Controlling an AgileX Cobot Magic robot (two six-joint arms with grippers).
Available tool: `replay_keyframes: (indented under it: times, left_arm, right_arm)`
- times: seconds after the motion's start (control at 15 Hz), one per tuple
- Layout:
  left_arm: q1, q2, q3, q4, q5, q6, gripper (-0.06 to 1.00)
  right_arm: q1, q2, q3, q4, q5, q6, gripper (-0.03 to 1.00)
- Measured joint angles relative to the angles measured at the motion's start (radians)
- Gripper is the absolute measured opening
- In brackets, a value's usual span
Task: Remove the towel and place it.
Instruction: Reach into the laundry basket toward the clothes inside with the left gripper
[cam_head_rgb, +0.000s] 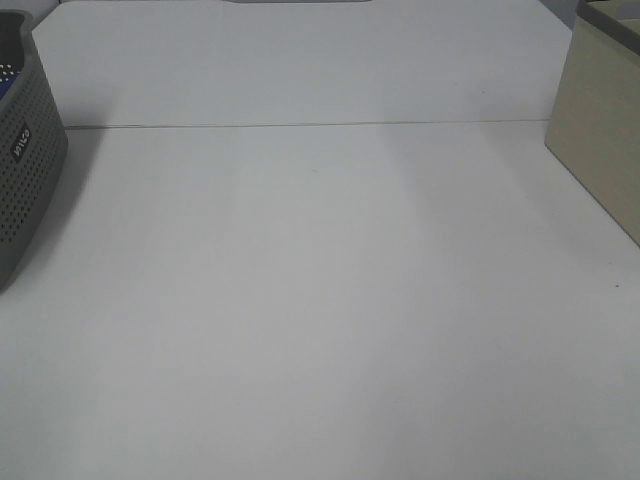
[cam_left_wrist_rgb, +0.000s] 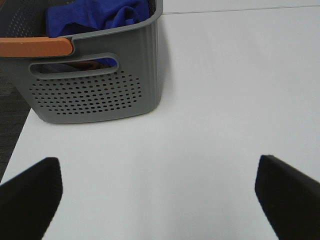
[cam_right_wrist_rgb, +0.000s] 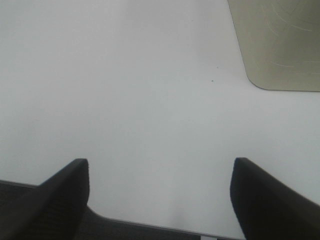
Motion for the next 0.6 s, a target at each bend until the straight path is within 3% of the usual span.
replay_keyframes:
  times: [0.6]
  left_arm:
    - [0.0,0.0,0.0,0.0,0.0,0.004,0.99]
  right_arm:
    - [0.0,0.0,0.0,0.004,0.0,0.013,0.76]
